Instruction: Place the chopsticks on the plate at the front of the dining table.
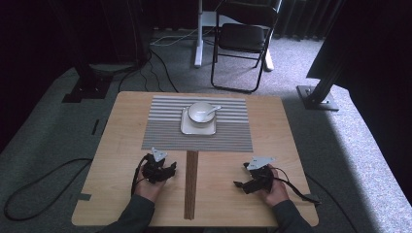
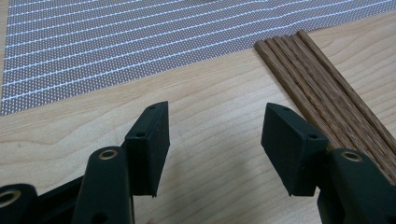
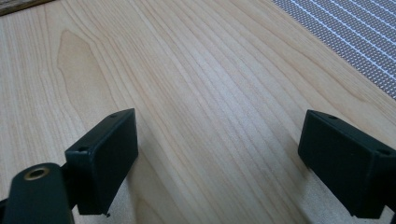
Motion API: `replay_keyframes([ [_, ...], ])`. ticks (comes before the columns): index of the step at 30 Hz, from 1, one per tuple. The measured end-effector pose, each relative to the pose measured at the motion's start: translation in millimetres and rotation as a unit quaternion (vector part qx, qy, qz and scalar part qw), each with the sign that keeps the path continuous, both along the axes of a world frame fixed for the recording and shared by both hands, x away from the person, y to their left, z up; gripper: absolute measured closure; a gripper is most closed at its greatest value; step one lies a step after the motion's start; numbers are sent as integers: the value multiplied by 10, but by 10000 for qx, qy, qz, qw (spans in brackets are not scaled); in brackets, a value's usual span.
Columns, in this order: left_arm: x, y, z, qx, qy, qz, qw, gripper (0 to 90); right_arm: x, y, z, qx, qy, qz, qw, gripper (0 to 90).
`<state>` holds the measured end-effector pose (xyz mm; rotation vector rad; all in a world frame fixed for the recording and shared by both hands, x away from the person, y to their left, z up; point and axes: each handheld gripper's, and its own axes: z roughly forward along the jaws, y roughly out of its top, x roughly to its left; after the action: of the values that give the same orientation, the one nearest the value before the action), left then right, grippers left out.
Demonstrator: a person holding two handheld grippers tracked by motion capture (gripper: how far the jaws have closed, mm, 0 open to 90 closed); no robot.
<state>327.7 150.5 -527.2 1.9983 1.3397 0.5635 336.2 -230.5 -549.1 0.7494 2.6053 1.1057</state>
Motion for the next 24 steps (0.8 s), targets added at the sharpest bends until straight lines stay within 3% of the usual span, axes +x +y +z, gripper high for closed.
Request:
replay_keyframes([
  [24,-71,-77,32,-94,151,-96,9998,419,0,-1,0,-2,-2,0,10000,115],
])
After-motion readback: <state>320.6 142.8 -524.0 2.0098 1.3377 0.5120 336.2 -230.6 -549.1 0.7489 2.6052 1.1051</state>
